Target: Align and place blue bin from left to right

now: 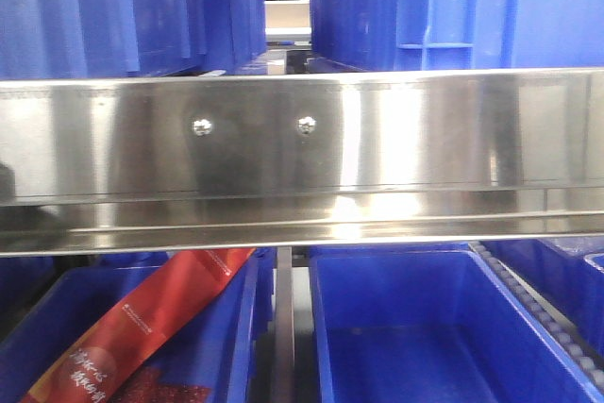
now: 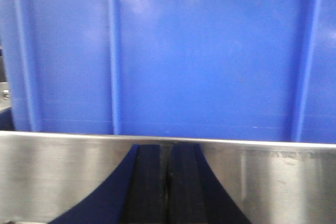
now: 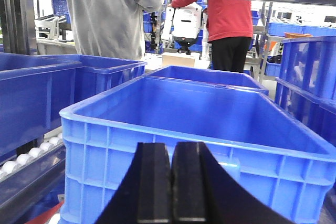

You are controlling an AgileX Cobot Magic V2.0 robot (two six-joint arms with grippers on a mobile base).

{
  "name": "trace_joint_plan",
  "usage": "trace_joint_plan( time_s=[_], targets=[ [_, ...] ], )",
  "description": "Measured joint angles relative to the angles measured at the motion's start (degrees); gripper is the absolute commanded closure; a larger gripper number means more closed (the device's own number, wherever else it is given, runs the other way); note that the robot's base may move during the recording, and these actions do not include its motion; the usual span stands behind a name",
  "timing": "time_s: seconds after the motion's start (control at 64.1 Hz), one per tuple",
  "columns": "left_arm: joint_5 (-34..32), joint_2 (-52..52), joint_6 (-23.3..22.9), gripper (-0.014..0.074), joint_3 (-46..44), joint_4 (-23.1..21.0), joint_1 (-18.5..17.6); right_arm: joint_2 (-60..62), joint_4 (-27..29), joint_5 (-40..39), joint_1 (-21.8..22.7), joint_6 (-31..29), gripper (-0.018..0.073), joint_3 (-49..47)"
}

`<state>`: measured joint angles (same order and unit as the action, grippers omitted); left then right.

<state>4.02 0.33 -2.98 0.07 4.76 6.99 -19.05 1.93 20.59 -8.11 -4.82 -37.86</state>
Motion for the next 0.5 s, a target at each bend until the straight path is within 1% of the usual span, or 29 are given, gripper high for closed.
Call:
trace_joint_plan(
  time_s=[0.5],
  targets=[
    [-0.39, 0.00, 0.00, 0.0583, 0.00, 0.00, -0.10, 0.00, 0.00, -0.21, 0.00, 0.00, 0.0638, 0.00]
  ],
)
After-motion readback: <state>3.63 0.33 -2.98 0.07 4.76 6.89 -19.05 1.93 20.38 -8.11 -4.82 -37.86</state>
